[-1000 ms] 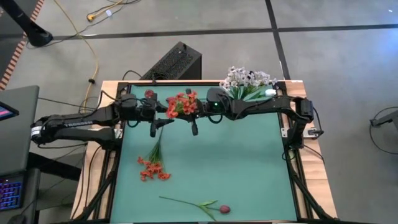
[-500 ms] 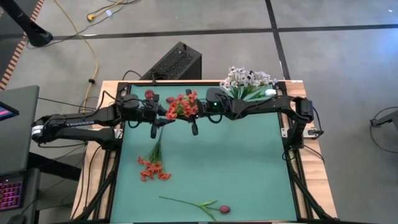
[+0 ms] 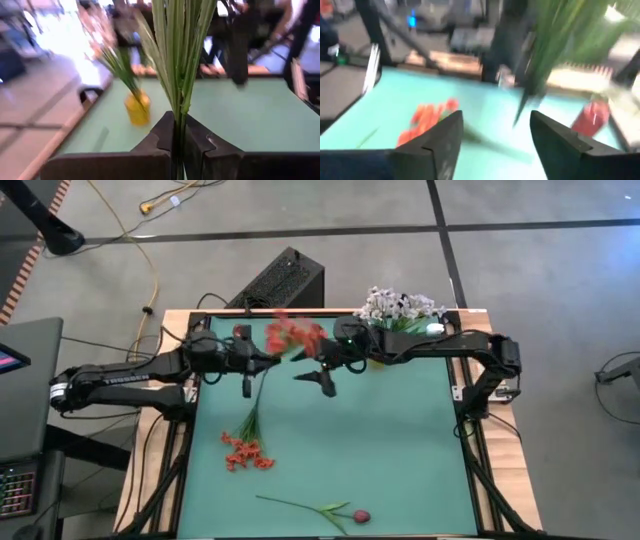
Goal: Sort flowers into vase by color
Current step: Put the right orange flowers into the red flower vase
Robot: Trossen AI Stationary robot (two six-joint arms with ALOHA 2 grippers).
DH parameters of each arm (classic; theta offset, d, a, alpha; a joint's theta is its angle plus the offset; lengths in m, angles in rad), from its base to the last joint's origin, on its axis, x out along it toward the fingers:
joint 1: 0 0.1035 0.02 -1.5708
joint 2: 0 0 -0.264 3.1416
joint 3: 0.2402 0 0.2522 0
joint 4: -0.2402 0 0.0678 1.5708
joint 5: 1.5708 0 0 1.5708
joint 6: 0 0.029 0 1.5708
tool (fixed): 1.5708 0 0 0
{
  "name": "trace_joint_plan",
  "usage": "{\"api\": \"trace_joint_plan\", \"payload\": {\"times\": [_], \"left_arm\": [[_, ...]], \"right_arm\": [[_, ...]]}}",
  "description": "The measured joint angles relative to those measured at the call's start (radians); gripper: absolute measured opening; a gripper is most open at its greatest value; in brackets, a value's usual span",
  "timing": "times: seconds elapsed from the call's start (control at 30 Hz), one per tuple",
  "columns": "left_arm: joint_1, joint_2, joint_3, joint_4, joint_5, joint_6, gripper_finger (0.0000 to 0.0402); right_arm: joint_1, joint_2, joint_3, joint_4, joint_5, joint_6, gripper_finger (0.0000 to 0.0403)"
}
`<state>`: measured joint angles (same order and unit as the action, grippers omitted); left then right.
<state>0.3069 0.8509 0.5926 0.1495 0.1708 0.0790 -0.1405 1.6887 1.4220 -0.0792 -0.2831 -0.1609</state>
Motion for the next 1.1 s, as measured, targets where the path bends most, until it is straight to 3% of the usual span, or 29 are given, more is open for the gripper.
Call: {"api": "trace_joint_plan", "payload": {"times": [0.23, 0.4, 0.57, 0.77, 0.9, 1.1], "left_arm": [[0.125, -0.069, -0.007, 0.054, -0.121, 0.096, 0.0000], [0.302, -0.064, -0.008, 0.045, -0.114, 0.104, 0.0000], [0.453, -0.065, -0.016, 0.079, -0.022, 0.072, 0.0000], [0.553, -0.092, -0.224, 0.440, 0.029, -0.050, 0.0000], [0.585, -0.098, -0.325, 0.625, 0.031, -0.089, 0.0000], [0.622, -0.098, -0.367, 0.619, -0.009, -0.077, 0.0000]], "right_arm": [[0.034, -0.079, -0.003, -0.305, 0.160, 0.092, 0.0281], [0.133, -0.139, -0.071, -0.330, 0.252, 0.143, 0.0281], [0.301, -0.250, -0.245, -0.218, 0.449, 0.207, 0.0281], [0.502, -0.369, -0.492, 0.005, 0.732, 0.316, 0.0281], [0.580, -0.402, -0.590, 0.133, 0.798, 0.372, 0.0281], [0.633, -0.375, -0.632, 0.197, 0.818, 0.448, 0.0281]]}}
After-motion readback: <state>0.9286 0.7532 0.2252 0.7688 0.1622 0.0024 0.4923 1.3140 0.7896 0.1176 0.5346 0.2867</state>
